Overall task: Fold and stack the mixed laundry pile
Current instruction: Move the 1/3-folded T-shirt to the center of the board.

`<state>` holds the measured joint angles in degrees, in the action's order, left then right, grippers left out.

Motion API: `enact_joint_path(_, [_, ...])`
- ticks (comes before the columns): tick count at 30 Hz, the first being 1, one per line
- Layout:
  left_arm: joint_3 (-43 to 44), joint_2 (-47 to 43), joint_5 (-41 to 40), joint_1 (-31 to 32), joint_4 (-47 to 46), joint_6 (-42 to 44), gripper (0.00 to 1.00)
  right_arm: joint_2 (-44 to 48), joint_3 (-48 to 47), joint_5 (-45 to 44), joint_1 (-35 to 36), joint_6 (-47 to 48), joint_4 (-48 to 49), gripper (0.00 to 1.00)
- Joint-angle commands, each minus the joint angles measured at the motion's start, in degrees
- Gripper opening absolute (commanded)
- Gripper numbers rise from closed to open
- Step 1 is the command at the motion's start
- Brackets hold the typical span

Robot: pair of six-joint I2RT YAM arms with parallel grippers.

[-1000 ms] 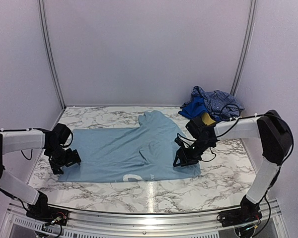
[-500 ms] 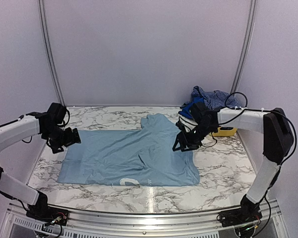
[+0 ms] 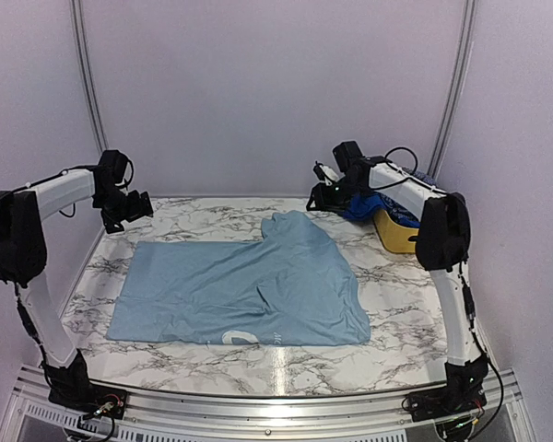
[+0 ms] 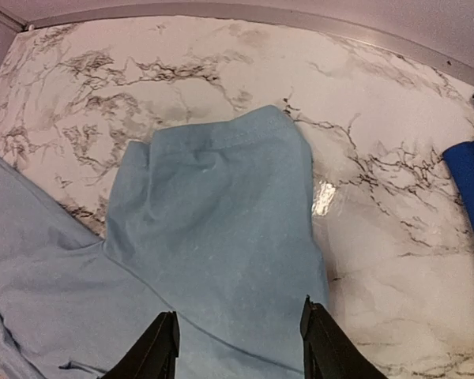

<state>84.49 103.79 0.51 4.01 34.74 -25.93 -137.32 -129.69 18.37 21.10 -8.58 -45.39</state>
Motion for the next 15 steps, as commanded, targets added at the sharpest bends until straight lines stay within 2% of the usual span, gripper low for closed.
enact_joint_path(1, [6.0, 5.5, 3.1, -1.3, 0.2, 2.5, 0.99, -6.6, -8.0, -4.4, -0.7, 1.2, -3.4, 0.49])
enact_joint_path(8, [7.5, 9.3, 3.9, -1.5, 0.1, 3.4, 0.99, -10.1, -8.0, -13.4, -0.8, 2.2, 0.9, 0.48])
enact_joint_path(15, [8.0, 12.4, 2.5, -1.7, 0.3, 5.6, 0.99, -14.5, -10.5, -13.1, -0.6, 2.0, 3.8, 0.45])
